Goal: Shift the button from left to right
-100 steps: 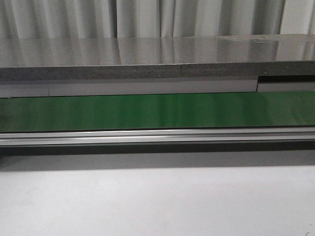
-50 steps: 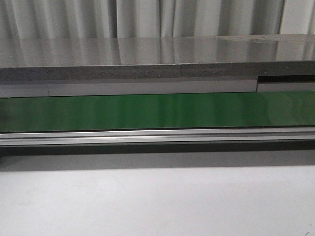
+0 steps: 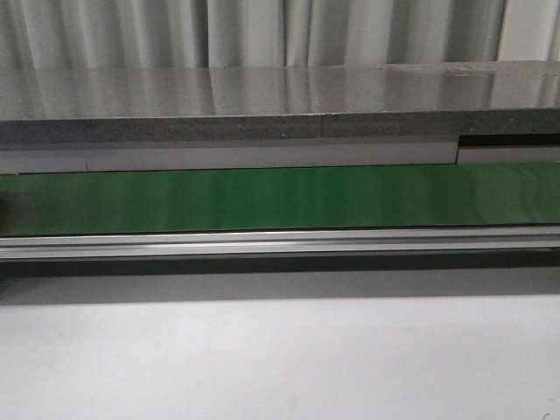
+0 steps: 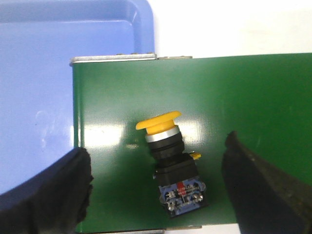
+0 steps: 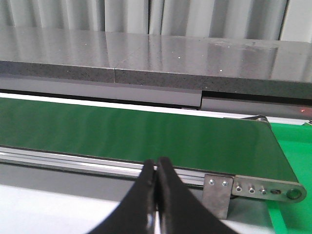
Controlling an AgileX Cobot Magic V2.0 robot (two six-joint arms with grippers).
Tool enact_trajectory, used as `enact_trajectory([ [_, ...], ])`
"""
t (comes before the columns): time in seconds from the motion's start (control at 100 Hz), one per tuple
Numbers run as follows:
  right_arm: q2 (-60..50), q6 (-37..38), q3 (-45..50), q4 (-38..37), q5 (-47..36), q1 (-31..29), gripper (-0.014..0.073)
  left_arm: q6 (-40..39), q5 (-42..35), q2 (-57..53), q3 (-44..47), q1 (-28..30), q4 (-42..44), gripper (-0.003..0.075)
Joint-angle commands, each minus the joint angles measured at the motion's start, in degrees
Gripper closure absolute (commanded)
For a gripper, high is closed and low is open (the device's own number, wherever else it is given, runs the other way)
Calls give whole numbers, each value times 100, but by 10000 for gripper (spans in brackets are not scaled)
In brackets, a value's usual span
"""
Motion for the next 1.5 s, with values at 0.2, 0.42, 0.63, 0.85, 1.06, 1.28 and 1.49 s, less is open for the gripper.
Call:
enact_trajectory([
  [0.2,-120,-2,-89,-57,-501,-7,662,8,-505,-1346,1,-48,-249,184],
  [0.42,-120,-2,-89,-57,-501,-7,662,8,-1748,-2495,944,-188,-249,184],
  [0.63,-120,-2,-89,-57,-501,-7,662,8,-2868,-3640,2277,-794,-238,184],
  [0.85,-120,-2,-89,-57,-501,-7,662,8,-3561,-4743,3495,-941,-238,184],
  [1.06,-120,-2,-89,-57,-501,-7,662,8,-4260,-5831,4490,-941,-91,184],
  [1.28,-120,-2,-89,-57,-501,-7,662,8,-4250,-6719,5038,-941,-81,184],
  [1.49,-120,-2,-89,-57,-501,-7,662,8,-4250,-7240,5297,-941,-76,184],
])
